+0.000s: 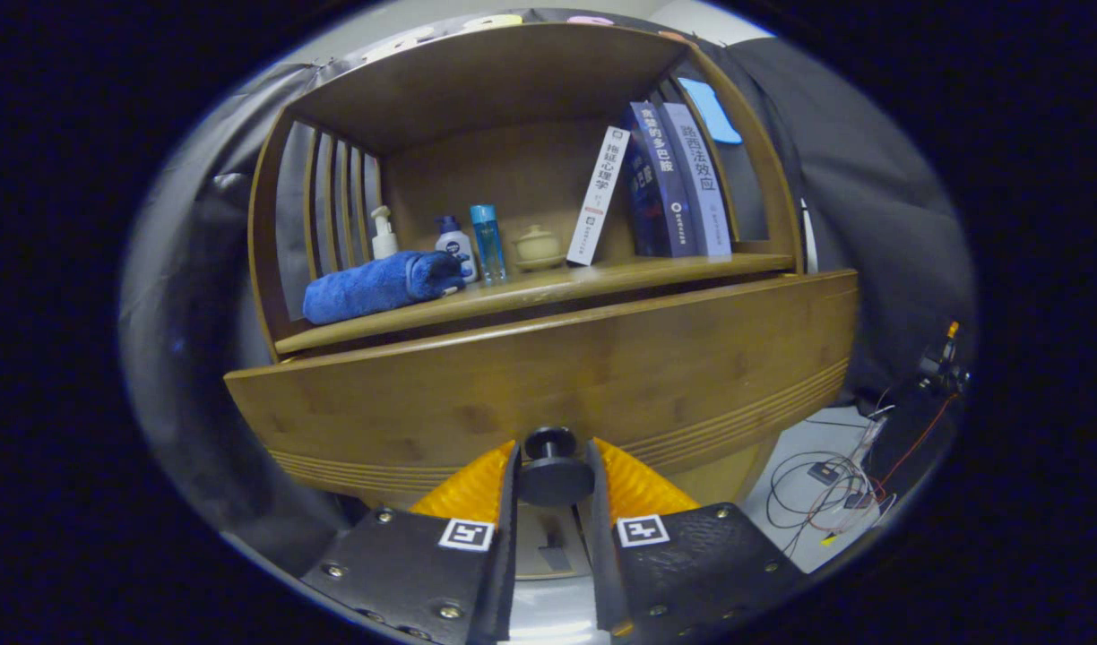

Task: Pull open the drawer, take out the items inside it, and place them on the countertop above the cabinet.

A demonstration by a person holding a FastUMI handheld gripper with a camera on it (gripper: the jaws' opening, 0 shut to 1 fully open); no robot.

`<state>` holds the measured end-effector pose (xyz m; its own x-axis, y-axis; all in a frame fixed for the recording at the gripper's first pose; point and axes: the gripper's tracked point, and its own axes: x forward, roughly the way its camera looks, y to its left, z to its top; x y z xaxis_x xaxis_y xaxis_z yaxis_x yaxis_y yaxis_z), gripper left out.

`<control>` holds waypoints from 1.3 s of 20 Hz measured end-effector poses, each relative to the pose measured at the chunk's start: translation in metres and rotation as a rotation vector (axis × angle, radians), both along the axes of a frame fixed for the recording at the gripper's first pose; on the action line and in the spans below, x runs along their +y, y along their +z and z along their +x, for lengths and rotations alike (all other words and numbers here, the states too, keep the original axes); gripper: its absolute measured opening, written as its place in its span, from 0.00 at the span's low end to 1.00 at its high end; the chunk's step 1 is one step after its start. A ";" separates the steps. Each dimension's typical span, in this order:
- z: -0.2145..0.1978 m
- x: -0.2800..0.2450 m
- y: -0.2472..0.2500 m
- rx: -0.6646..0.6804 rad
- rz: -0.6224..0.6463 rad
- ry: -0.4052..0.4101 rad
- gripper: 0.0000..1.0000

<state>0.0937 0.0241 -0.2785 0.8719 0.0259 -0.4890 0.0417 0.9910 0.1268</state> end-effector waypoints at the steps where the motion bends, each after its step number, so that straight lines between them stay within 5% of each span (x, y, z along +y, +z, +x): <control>1: -0.004 0.000 0.001 -0.001 0.007 -0.005 0.36; 20: -0.042 -0.001 0.007 0.032 0.032 -0.069 0.36; 21: -0.042 -0.001 0.006 0.036 0.031 -0.065 0.29; 26: -0.053 -0.004 0.005 0.071 0.013 -0.064 0.29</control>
